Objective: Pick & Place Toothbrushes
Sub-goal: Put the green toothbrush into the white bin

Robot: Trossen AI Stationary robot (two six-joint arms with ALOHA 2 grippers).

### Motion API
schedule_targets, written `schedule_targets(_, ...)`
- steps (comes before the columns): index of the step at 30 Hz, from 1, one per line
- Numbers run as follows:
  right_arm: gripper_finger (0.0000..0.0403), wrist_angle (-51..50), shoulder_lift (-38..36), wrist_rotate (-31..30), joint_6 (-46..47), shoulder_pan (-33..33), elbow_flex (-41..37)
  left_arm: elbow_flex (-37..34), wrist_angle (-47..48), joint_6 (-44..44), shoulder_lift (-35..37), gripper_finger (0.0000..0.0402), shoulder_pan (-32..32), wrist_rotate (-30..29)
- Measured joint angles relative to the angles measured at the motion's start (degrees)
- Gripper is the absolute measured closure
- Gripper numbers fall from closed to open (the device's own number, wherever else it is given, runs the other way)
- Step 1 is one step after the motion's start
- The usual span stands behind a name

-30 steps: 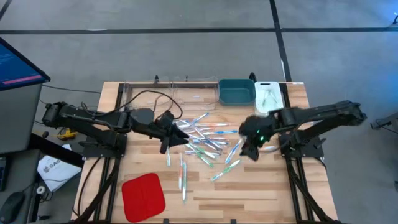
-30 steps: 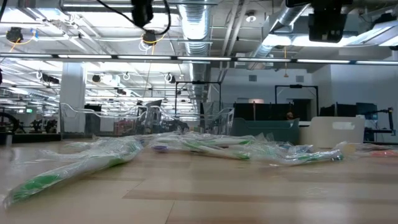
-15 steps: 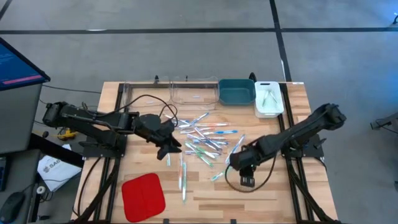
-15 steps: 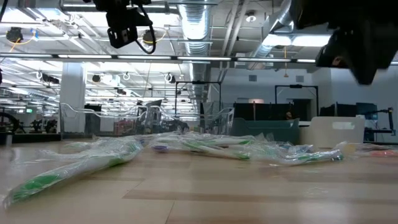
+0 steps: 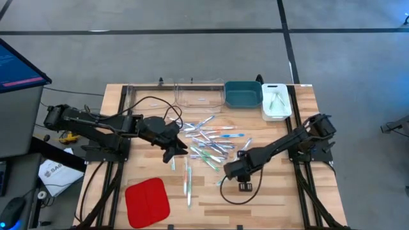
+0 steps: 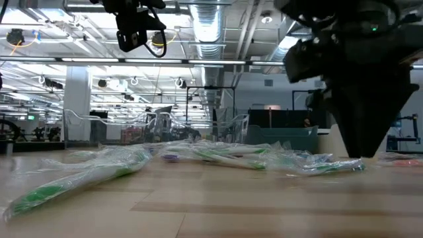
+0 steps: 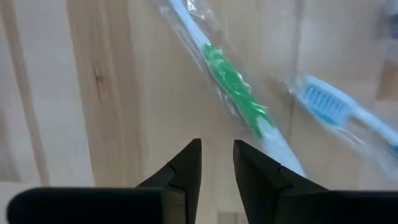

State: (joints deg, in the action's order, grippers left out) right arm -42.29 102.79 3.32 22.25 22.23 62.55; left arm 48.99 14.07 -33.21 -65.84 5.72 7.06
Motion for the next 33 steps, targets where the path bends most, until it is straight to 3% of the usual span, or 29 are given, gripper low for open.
schedule_targets(10,0.0316,-6.07,0.54,-0.58,-2.23,-0.51,4.82,0.00,-0.47,0.24,-0.02,0.0257,0.00,-0.01)
schedule_targets(17,0.0316,-2.21,0.34,-0.80,-10.75,-1.87,4.56,0.00,-0.52,1.33,-0.02,0.0257,0.00,-1.28)
schedule_targets(22,0.0316,0.61,0.40,-0.82,-22.11,-2.70,3.39,0.00,-0.58,1.39,-0.02,0.0257,0.00,-1.52)
schedule_targets(33,0.0304,5.57,0.40,-0.82,-25.43,-2.74,-1.77,0.00,-0.56,1.44,-0.02,0.0257,0.00,-1.51)
